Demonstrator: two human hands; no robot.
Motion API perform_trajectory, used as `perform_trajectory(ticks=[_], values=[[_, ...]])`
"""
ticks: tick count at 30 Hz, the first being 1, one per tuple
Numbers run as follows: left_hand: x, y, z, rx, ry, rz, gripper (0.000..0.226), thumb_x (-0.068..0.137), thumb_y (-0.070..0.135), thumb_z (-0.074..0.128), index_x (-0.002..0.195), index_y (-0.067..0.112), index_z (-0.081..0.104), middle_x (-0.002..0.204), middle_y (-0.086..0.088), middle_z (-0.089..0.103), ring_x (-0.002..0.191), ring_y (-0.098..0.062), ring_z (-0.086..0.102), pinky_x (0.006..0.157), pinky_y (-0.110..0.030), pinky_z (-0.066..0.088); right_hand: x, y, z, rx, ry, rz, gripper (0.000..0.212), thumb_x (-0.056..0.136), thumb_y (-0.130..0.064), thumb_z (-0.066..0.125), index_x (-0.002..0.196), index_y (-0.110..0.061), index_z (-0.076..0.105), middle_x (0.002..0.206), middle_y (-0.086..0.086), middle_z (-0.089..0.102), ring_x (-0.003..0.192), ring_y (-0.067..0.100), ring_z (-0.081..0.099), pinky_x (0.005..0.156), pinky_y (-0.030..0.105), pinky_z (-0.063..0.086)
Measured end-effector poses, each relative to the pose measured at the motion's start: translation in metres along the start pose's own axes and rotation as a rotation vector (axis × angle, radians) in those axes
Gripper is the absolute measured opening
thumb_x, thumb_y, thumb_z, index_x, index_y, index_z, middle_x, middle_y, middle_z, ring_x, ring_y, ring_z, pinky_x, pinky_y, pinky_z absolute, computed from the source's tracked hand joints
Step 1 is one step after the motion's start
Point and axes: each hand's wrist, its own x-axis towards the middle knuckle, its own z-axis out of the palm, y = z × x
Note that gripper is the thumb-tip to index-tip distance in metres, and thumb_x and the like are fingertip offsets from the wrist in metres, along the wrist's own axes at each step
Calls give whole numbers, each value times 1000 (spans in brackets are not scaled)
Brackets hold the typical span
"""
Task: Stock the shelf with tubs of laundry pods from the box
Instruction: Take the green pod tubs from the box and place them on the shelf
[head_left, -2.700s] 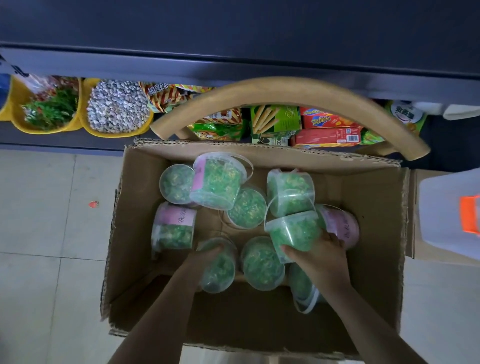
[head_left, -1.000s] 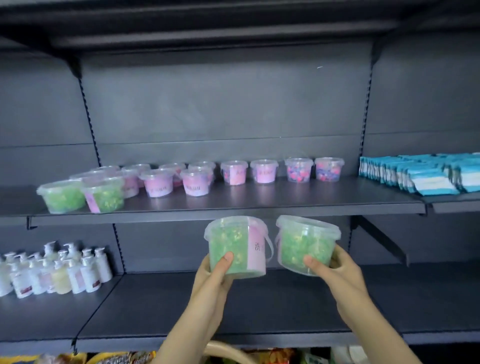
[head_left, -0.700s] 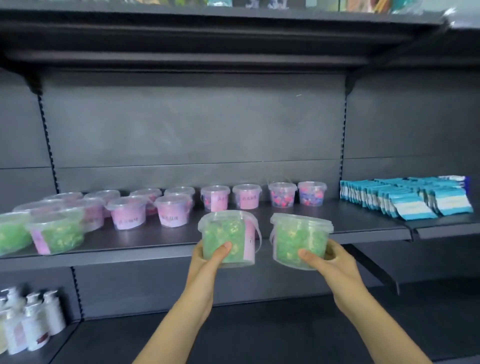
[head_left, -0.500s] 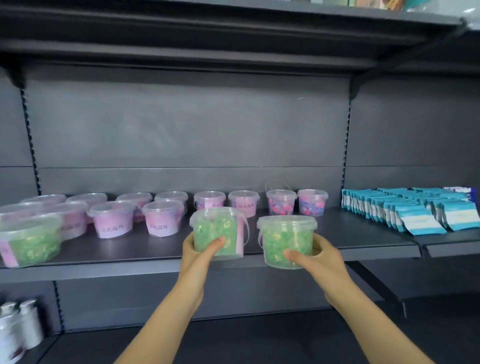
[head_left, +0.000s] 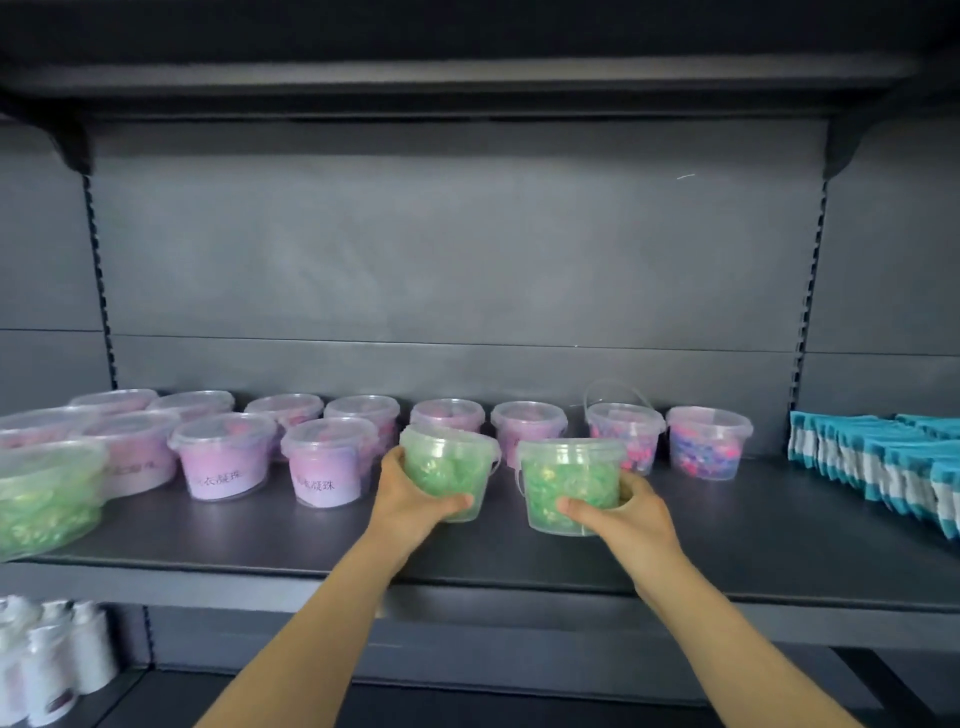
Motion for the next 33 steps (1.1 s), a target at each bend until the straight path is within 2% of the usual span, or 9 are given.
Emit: perform_trajectory(ticks=[5, 9, 11, 15, 18, 21, 24, 29, 33], values=[[22, -15, 2, 207, 19, -35, 81, 53, 9, 90, 123, 4, 48, 117, -5, 60, 102, -19, 57, 85, -22, 43, 23, 16, 2, 2, 11, 12, 36, 65, -14, 84, 87, -27, 59, 90, -7, 67, 85, 8, 63, 73, 23, 48], [30, -21, -2, 281, 5, -69, 86, 56, 19, 89, 126, 3, 42, 126, -10, 57, 113, -25, 56, 95, -29, 45, 41, 14, 11, 6, 23, -26, 39, 66, -18, 83, 99, -20, 62, 93, -6, 67, 88, 9, 63, 69, 21, 47], [29, -22, -3, 300, 11, -71, 79, 63, 16, 85, 127, 2, 41, 126, -11, 55, 116, -26, 54, 90, -25, 41, 48, 13, 18, -38, 27, -71, 39, 66, -20, 84, 97, -21, 60, 93, -7, 65, 87, 8, 62, 64, 17, 44], [26, -22, -2, 332, -1, -39, 74, 68, 16, 82, 129, 6, 41, 129, -9, 55, 119, -24, 52, 88, -20, 37, 56, 30, 35, -247, -19, -133, 39, 57, -22, 86, 87, -23, 61, 95, 0, 65, 93, 17, 62, 72, 24, 52], [24, -22, -2, 349, 2, -23, 73, 69, 16, 81, 129, 6, 42, 129, -8, 55, 119, -23, 52, 86, -18, 36, 55, 38, 38, -347, -106, -122, 41, 61, -20, 85, 94, -23, 60, 98, -2, 63, 94, 14, 60, 71, 16, 48], [22, -19, -2, 385, -2, -24, 73, 69, 17, 81, 129, 6, 42, 129, -9, 55, 120, -24, 52, 91, -22, 39, 58, 42, 40, -440, -90, -93, 57, 59, -35, 82, 110, -21, 61, 109, 1, 63, 106, 18, 58, 87, 34, 52], [21, -18, -5, 442, -17, -38, 72, 69, 23, 81, 128, 6, 43, 128, -10, 55, 119, -25, 52, 97, -30, 42, 56, 39, 40, -562, -110, -61, 58, 62, -39, 78, 115, -21, 60, 111, 0, 61, 107, 19, 56, 87, 34, 51], [9, -23, -17, 718, -168, 8, 56, 83, 31, 62, 129, 7, 40, 129, -12, 48, 119, -27, 49, 100, -37, 42, 44, 28, 31, -770, -179, -22, 51, 67, -42, 73, 111, -21, 60, 107, 1, 63, 95, 18, 61, 79, 31, 52], [-4, -20, -40, 915, -301, 73, 44, 91, 34, 52, 126, 8, 43, 128, -11, 47, 117, -26, 49, 97, -32, 40, 23, 10, 25, -1000, -289, -17, 60, 71, -50, 70, 120, -17, 55, 116, 4, 57, 103, 22, 58, 87, 35, 51]])
